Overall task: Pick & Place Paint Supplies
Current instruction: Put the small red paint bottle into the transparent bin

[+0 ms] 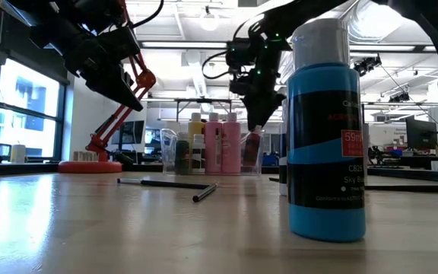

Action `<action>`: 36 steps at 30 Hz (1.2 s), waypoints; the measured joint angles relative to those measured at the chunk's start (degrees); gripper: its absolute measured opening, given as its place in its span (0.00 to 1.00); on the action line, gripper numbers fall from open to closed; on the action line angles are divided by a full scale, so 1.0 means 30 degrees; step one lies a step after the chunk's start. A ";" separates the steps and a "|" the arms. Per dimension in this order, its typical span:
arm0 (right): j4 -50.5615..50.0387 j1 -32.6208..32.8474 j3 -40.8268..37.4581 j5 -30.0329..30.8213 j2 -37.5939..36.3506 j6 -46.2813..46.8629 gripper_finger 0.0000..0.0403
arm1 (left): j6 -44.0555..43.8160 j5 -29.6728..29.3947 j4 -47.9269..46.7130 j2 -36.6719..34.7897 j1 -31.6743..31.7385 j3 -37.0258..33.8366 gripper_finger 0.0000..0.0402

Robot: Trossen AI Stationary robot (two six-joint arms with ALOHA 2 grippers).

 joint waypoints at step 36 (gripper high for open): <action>0.0688 0.0107 -0.0007 -0.1180 0.1188 -0.1011 0.41 | -0.0009 0.0066 -0.0022 0.0007 0.0000 0.0000 0.00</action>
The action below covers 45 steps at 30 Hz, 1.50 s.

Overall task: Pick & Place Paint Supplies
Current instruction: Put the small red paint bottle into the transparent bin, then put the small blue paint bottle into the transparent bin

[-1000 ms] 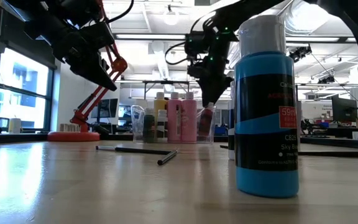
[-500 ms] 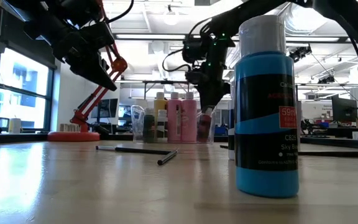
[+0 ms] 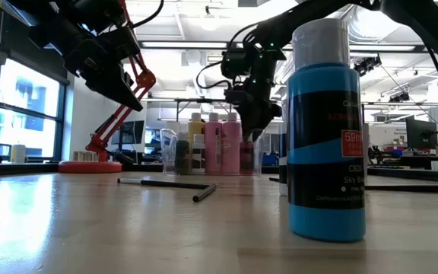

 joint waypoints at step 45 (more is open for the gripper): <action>-0.5707 0.5877 -0.1070 -0.0349 -0.8560 0.1224 0.44 | 0.0007 -0.0066 -0.0545 -0.0006 0.0000 0.0007 0.00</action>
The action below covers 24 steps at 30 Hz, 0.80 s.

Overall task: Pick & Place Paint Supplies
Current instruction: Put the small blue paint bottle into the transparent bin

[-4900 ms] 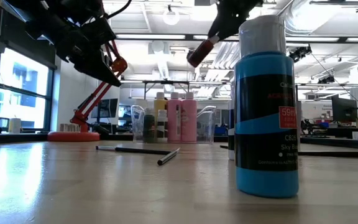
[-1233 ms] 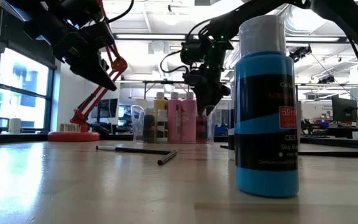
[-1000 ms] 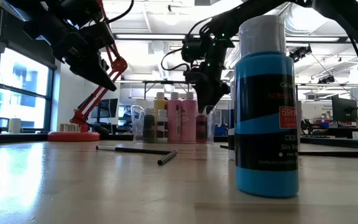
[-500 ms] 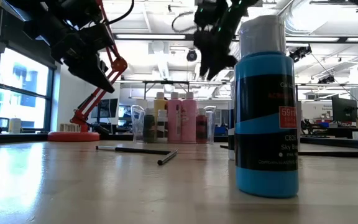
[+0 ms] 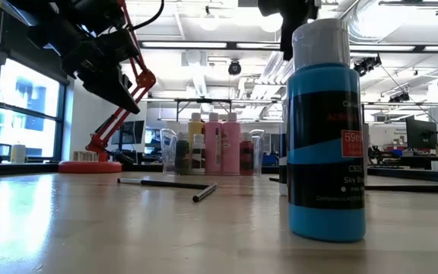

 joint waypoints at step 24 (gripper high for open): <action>0.5921 0.5732 -1.2700 0.6823 -0.6585 0.8003 0.44 | -0.0538 0.0053 0.2739 0.0013 0.0005 0.0000 0.00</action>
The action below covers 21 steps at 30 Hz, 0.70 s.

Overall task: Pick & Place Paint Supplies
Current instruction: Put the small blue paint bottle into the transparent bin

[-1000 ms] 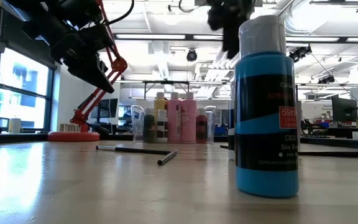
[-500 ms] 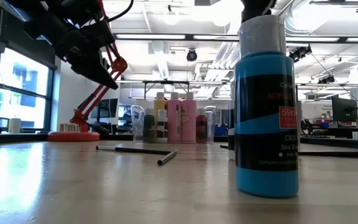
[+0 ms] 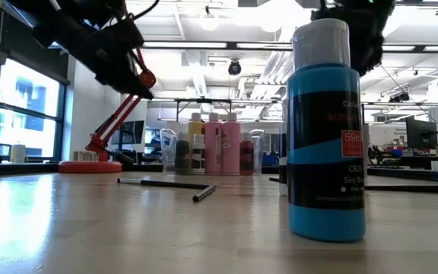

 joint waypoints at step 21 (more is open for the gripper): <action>0.4105 0.0218 -0.2688 -0.2070 -0.0278 -0.0207 0.44 | -0.0518 -0.0053 0.1354 0.0007 -0.0005 0.0000 0.00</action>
